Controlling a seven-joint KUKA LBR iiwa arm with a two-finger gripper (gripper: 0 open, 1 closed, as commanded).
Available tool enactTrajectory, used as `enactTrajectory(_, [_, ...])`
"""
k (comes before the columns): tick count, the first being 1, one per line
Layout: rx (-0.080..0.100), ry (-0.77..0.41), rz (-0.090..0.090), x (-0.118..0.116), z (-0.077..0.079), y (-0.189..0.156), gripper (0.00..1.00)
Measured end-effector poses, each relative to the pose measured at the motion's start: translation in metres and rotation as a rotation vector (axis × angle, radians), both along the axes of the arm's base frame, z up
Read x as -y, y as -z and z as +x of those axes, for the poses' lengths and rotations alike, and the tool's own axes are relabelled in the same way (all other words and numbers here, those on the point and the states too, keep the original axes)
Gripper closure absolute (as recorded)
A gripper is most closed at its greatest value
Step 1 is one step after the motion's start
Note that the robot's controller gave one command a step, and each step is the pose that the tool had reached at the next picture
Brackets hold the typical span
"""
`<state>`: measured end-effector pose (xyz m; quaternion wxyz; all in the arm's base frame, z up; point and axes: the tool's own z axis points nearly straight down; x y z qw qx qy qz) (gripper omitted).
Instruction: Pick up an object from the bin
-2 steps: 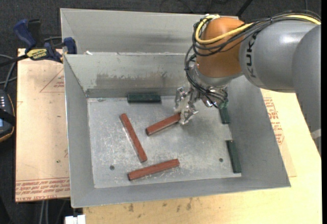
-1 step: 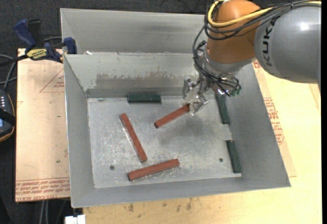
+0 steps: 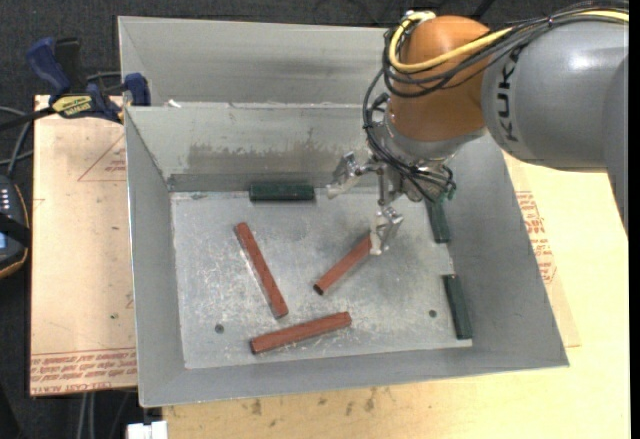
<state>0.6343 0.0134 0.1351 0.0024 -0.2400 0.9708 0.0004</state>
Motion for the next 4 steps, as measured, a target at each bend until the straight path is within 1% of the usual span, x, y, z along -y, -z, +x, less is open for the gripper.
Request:
enactTrajectory(1, [-0.007, 0.005, 0.000, -0.013, -0.011, 0.038, 0.00])
enactTrajectory(2, [0.012, -0.297, -0.002, 0.002, 0.012, 0.054, 1.00])
enactTrajectory(3, [0.012, -0.297, -0.002, 0.002, 0.012, 0.054, 1.00])
enactTrajectory(4, [0.000, -0.251, -0.001, 0.028, -0.007, -0.072, 1.00])
